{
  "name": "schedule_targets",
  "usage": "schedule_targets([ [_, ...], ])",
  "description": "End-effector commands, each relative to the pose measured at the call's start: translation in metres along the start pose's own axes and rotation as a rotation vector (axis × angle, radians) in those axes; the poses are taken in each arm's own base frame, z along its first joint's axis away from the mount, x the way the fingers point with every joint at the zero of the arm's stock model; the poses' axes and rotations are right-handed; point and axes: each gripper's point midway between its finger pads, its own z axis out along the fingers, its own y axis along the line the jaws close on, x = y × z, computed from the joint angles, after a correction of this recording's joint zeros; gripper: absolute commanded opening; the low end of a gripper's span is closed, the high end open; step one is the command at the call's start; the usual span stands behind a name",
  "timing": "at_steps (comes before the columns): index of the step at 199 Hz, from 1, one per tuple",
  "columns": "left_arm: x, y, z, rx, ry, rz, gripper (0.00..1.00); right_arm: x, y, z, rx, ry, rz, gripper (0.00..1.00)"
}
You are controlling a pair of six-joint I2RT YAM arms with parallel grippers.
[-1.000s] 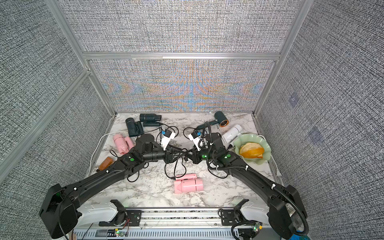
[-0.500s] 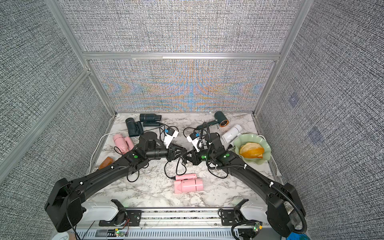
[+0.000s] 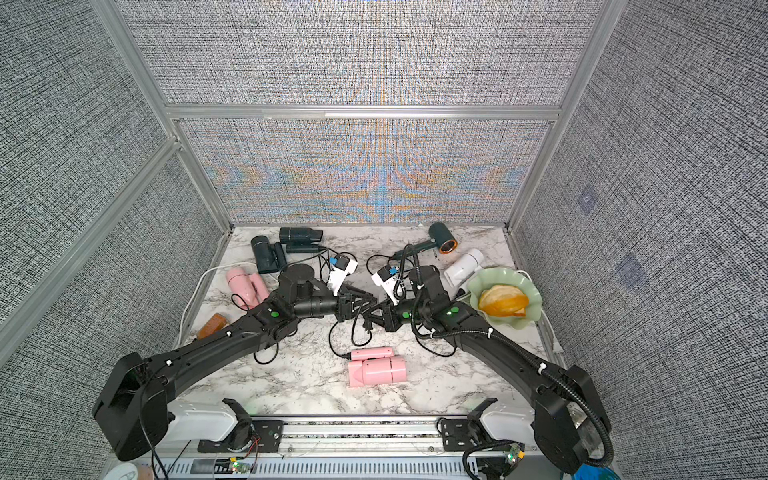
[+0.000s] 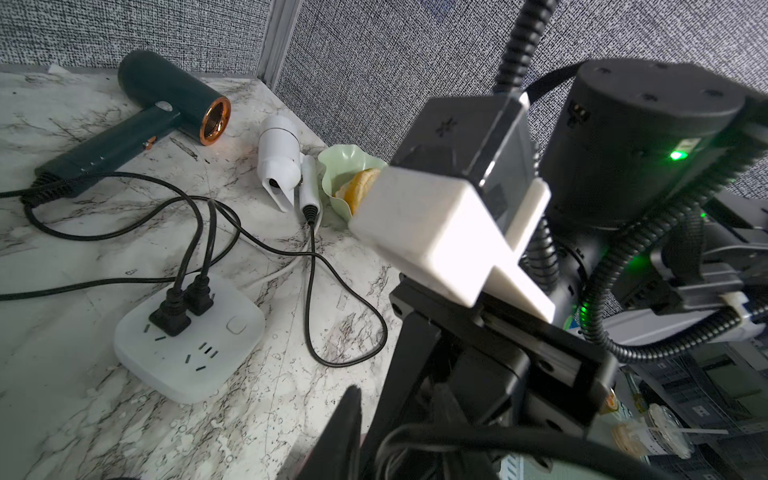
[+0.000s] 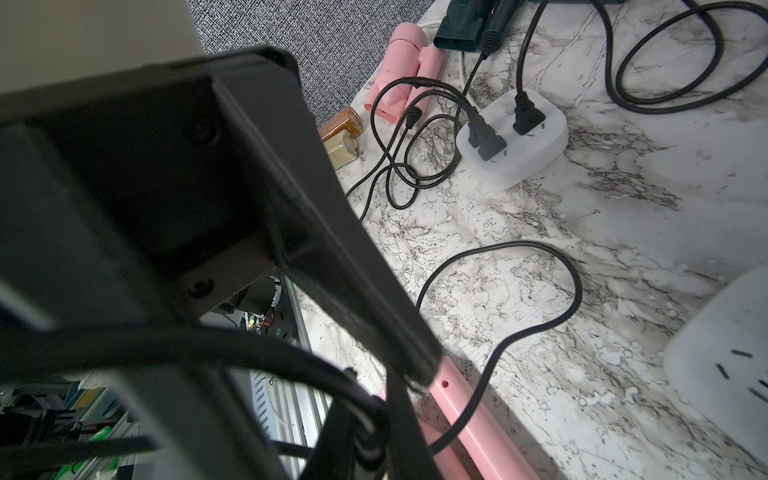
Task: Charge the blow dryers
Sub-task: Pick up the plug from the center of the board.
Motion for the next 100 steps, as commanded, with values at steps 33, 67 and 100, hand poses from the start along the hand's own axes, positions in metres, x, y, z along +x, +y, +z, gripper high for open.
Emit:
schedule_targets([
  [33, -0.007, -0.003, -0.001, 0.004, -0.029, 0.019, 0.10, -0.004, 0.002, -0.002, -0.002, -0.029, 0.001, 0.17],
  [67, -0.006, 0.009, -0.005, -0.081, -0.026, 0.005, 0.10, -0.006, -0.007, -0.009, 0.069, -0.073, 0.040, 0.46],
  [100, -0.005, 0.025, -0.010, -0.187, -0.029, -0.004, 0.09, -0.002, -0.016, -0.025, 0.187, -0.120, 0.075, 0.51],
])
